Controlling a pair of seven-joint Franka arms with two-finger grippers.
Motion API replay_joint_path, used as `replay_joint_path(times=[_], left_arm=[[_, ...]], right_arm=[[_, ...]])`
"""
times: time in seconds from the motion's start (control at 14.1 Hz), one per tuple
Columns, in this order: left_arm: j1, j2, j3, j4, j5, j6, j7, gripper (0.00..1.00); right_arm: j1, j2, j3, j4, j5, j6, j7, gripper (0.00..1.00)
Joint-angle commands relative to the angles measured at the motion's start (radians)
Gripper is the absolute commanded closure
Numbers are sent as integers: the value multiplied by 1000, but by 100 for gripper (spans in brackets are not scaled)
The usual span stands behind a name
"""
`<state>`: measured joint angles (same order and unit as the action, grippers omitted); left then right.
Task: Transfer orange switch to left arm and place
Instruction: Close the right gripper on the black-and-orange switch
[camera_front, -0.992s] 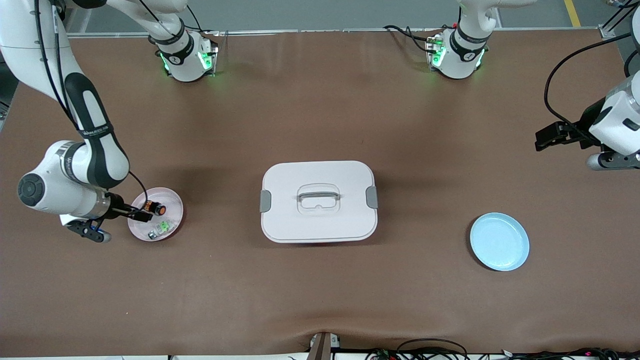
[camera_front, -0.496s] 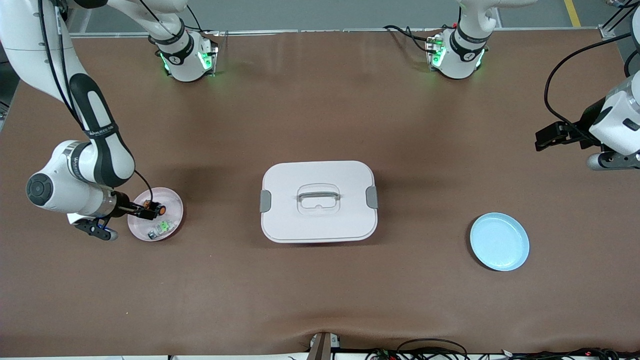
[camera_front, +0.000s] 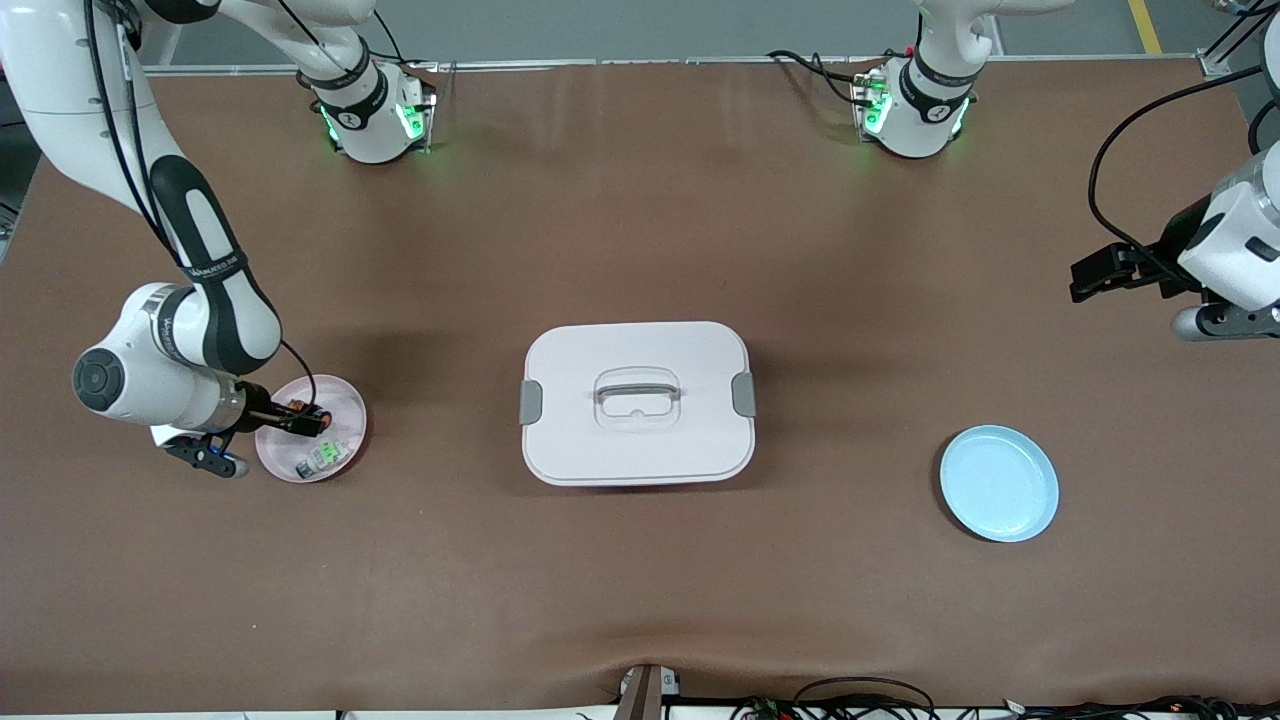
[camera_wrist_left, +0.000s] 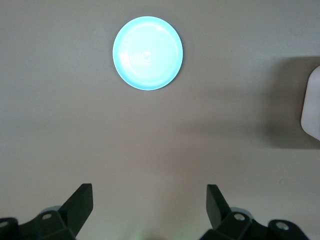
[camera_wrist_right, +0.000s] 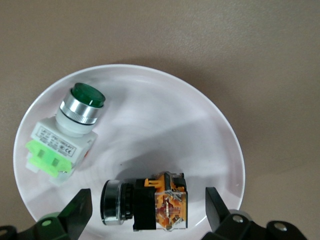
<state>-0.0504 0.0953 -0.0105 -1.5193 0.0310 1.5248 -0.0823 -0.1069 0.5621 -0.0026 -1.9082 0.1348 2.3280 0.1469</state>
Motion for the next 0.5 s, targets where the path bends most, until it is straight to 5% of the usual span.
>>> replay_joint_path(times=[0.0,0.42], left_arm=[[3,9,3,22,-19,-9,10,0],[3,9,3,22,-19,-9,10,0]], right_arm=[[-2,5,1,-8,13,13,-27,0],[1,13,1,-12,32,13,-29,0]])
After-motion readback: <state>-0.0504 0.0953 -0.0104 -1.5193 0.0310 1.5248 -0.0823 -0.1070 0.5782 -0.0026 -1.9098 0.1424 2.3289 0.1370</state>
